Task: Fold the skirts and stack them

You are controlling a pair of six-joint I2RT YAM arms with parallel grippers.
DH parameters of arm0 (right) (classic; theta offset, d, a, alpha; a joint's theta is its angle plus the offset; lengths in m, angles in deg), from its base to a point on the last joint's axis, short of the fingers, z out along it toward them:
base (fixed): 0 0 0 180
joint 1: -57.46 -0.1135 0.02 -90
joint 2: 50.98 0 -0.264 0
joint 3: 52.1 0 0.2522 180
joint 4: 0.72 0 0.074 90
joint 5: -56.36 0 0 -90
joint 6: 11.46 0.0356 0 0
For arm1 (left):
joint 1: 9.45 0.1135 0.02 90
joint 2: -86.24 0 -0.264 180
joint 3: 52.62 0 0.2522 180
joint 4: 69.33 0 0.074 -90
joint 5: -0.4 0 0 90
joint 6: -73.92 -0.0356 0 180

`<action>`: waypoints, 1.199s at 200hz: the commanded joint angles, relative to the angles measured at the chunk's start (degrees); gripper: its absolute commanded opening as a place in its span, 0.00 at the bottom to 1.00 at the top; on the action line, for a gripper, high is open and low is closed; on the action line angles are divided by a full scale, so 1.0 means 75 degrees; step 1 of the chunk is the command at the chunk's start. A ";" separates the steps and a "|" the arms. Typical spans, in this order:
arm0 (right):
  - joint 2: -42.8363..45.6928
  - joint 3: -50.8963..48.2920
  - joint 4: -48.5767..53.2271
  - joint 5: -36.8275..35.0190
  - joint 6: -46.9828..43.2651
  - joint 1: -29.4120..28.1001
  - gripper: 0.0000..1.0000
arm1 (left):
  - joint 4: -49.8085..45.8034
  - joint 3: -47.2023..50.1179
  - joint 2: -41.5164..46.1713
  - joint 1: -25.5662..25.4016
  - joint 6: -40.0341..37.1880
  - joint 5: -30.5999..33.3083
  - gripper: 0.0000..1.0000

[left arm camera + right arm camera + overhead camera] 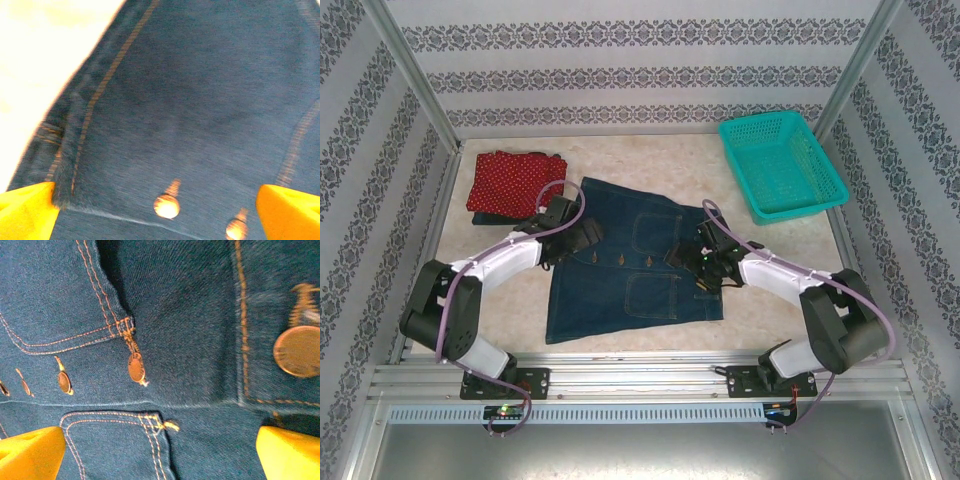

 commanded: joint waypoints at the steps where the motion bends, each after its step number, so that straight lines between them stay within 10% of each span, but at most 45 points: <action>1: 0.0325 0.0758 0.0437 -0.0500 -0.0577 -0.0036 0.98 | 0.0331 -0.0450 -0.0058 -0.0010 -0.0137 -0.0781 1.00; 44: -0.0889 0.1816 0.0572 -0.0898 -0.1139 0.0128 0.98 | -0.0471 -0.1605 -0.1096 0.0002 0.0001 -0.0341 1.00; 109: -0.2216 0.2198 0.0340 -0.0754 -0.1227 0.0257 0.98 | -0.0840 -0.0702 0.0463 -0.0058 0.0777 0.1969 1.00; 165: -0.1924 0.3127 0.0837 -0.1010 -0.2046 0.0940 0.98 | -0.0230 -0.2663 -0.1836 -0.0043 -0.0656 -0.0844 1.00; 240: -0.4263 0.5834 0.1161 -0.0751 -0.2694 0.1501 0.98 | -0.1006 -0.7490 -0.5809 0.0279 -0.1501 -0.0519 1.00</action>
